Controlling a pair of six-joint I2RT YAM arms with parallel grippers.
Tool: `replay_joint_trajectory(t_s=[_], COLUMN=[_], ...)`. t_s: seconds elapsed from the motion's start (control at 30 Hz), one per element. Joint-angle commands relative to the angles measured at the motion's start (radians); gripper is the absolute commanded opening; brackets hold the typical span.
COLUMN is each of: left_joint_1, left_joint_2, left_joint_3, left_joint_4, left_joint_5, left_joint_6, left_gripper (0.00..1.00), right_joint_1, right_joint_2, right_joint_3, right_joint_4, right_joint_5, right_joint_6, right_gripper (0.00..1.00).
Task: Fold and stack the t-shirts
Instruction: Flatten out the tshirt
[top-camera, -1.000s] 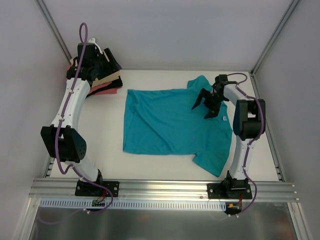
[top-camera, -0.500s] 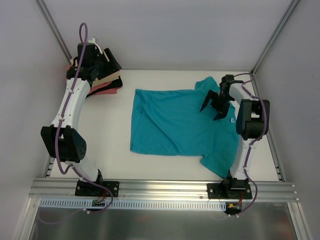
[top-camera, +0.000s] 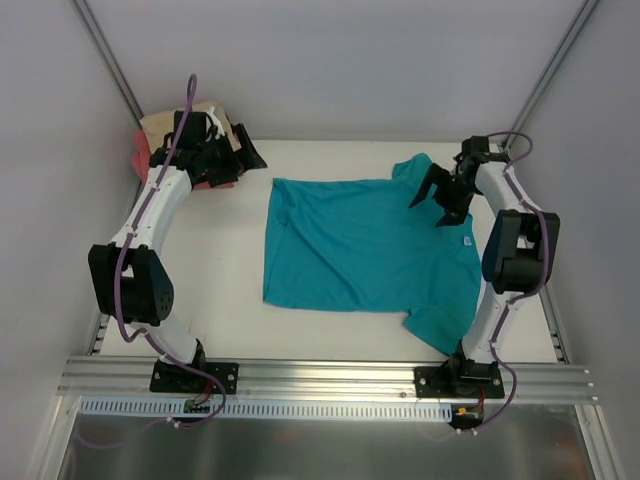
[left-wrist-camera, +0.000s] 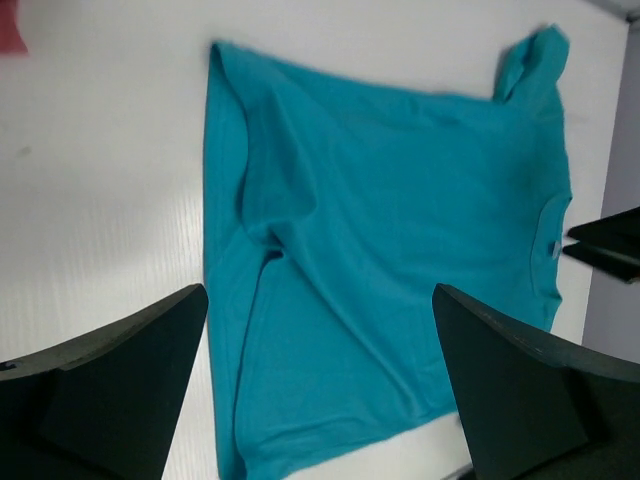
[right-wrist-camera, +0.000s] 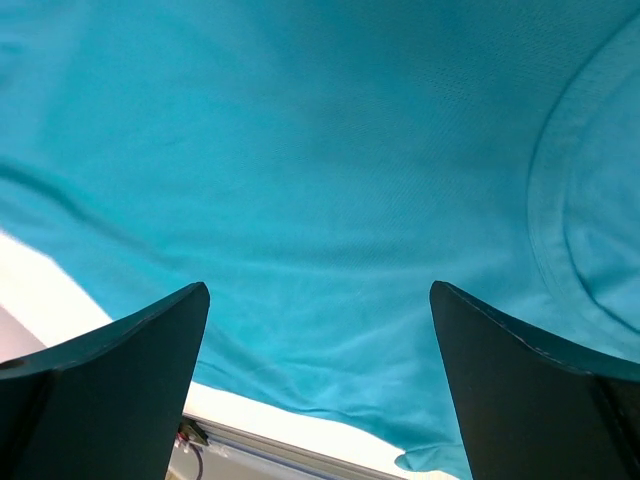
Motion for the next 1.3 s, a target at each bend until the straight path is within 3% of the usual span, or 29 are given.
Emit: replay_joint_trajectory(t_s=[0.0,0.27,0.67,0.93,1.13,1.27], left_joint_1=[-0.005,-0.063,-0.118,-0.157,-0.155,-0.154], left_joint_2=[0.002,0.038,-0.177,-0.301,-0.281,-0.191], left_joint_3=[-0.077,-0.093,-0.379,-0.562,-0.506,-0.371], left_joint_4=[0.039,0.027,-0.143,-0.162,-0.078,-0.019], left_joint_5=[0.118,0.186,0.224,0.183,0.146,0.109], left_joint_6=[-0.012,-0.052,-0.065,-0.057,-0.071,-0.085], left_gripper=[0.99,0.99,0.99,0.99,0.99,0.99], right_joint_1=[-0.055,-0.088,-0.095,-0.095,-0.095,-0.097], right_joint_2=[-0.164,-0.326,-0.750,-0.952,-0.899,-0.729], right_joint_3=[0.011,-0.070,-0.515,-0.698,-0.614,-0.468], right_joint_4=[-0.022,-0.044,-0.113,-0.162,-0.111,-0.064], right_joint_5=[-0.028,-0.026,0.083,0.120,0.123,0.117], right_joint_6=[-0.014,-0.006,-0.014,-0.009,-0.009,-0.019], right_gripper=[1.00,0.99,1.00,1.00,1.00,0.99])
